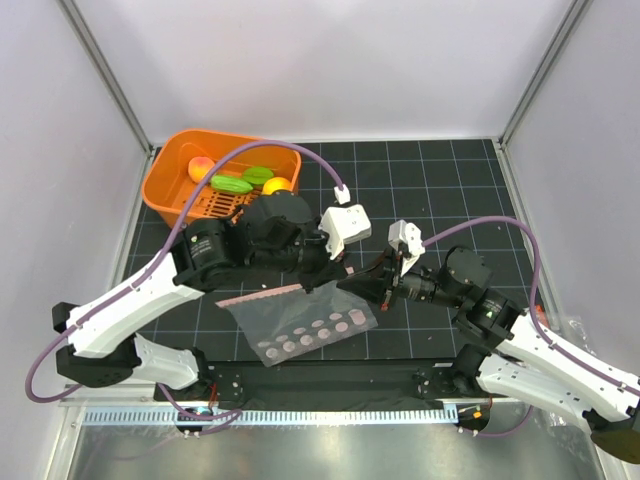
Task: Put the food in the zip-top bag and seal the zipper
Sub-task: Unzip the zipper food storage bag at the center of the board.
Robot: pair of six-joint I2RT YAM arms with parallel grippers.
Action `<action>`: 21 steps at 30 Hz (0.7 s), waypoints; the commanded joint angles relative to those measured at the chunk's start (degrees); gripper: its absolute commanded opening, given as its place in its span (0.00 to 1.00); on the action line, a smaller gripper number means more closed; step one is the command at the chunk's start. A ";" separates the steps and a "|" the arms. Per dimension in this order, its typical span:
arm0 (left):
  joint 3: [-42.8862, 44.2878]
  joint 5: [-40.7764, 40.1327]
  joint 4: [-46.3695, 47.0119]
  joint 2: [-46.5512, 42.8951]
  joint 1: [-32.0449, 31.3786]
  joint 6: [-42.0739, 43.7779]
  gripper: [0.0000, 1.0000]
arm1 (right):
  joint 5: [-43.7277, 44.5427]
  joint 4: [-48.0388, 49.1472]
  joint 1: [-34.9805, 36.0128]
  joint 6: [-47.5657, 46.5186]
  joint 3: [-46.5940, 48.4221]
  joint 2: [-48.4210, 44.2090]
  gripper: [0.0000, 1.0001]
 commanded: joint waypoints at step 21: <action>-13.52 -5.67 1.95 -10.43 -0.23 2.29 0.00 | 6.41 4.35 -0.05 1.20 -0.88 -6.29 0.01</action>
